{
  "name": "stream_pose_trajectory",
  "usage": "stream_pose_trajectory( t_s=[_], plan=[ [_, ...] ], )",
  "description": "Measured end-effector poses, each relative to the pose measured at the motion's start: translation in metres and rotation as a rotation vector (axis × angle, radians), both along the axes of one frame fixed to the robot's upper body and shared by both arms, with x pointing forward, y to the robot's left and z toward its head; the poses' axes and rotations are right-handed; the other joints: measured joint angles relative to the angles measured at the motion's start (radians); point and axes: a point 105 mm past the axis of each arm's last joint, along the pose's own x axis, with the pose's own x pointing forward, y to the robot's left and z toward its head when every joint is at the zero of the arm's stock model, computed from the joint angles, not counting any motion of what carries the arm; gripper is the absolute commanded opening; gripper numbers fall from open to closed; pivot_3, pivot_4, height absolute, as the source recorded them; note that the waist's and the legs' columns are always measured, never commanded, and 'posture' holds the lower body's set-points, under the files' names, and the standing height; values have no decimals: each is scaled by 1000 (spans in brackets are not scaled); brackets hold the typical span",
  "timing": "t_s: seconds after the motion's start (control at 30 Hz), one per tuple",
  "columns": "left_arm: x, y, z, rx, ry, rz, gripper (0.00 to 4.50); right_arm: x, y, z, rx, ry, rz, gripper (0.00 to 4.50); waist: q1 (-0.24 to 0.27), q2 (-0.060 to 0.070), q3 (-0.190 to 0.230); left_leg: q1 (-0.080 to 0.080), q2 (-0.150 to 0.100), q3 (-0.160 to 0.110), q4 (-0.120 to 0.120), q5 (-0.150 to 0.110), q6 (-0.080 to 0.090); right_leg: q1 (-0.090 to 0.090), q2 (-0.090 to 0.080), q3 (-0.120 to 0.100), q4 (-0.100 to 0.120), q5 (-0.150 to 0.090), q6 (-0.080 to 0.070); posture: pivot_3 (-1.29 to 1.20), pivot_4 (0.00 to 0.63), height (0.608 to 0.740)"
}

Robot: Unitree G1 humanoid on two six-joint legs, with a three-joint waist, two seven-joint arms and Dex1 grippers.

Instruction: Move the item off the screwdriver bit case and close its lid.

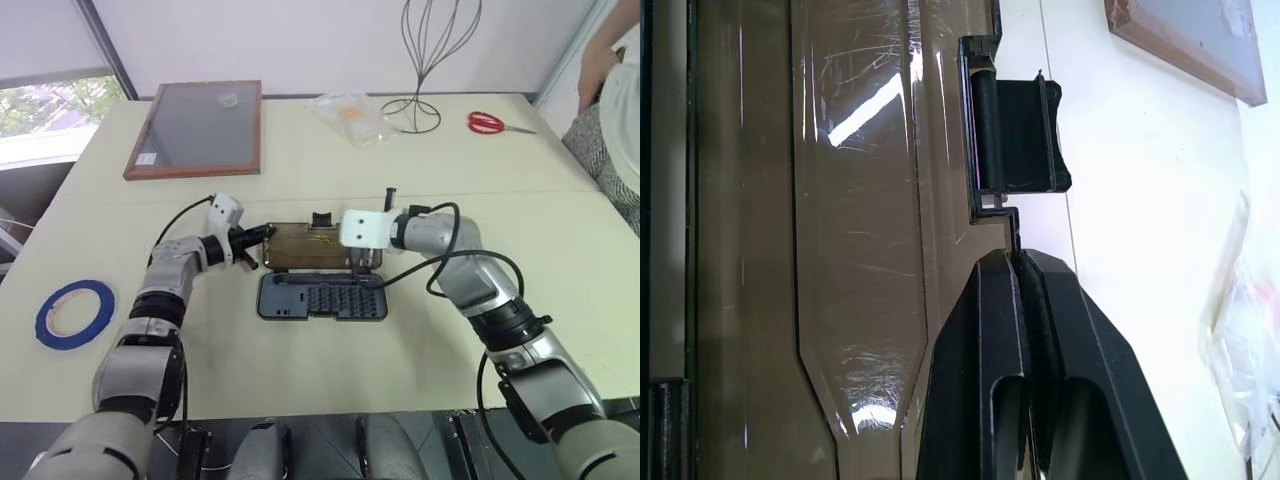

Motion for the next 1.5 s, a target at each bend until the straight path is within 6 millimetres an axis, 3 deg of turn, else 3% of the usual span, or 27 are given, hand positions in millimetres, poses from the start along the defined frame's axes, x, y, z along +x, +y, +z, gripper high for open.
stream_pose_trajectory(
  t_s=[0.3,0.4,0.6,0.63,0.8,1.0,1.2,1.5],
  plan=[
    [-8,-10,-4,15,29,-107,0,-3,3,-1,-8,-1,13,59,1,0,0,-2,0,0,2,0,0,-2,0,0,3,0,0,0,150,740],
    [-8,-11,-4,12,33,-109,0,-3,3,-1,-6,4,3,1011,3,0,0,-2,0,0,3,0,0,-2,0,0,3,0,0,0,150,740],
    [-7,-12,-5,25,33,-113,0,-5,0,3,-9,11,-12,4152,8,0,0,-2,0,0,3,0,0,-2,0,0,3,0,0,0,150,740],
    [-7,-14,-5,23,32,-116,0,-5,-2,3,-11,17,-18,4471,10,0,0,-2,0,0,3,0,0,-2,0,0,3,0,0,0,150,740],
    [-7,-19,-3,17,20,-136,0,-11,-12,9,-27,60,-37,4471,20,-1,0,-3,0,0,3,0,0,-3,0,0,3,0,0,0,150,740],
    [-9,-24,4,12,7,-184,0,-20,-36,36,83,122,-114,4471,23,-1,0,-5,-1,0,4,0,0,-4,0,0,3,0,0,0,150,740],
    [-16,-32,19,16,-17,-285,0,-20,-58,48,163,152,-218,4471,23,-1,0,-5,-1,0,4,0,0,-5,0,0,3,0,0,0,150,740],
    [-47,-38,23,47,36,-483,0,-20,-92,55,211,149,-350,4471,23,-1,1,-5,0,0,4,0,1,-5,0,0,4,0,0,0,150,740]
  ],
)
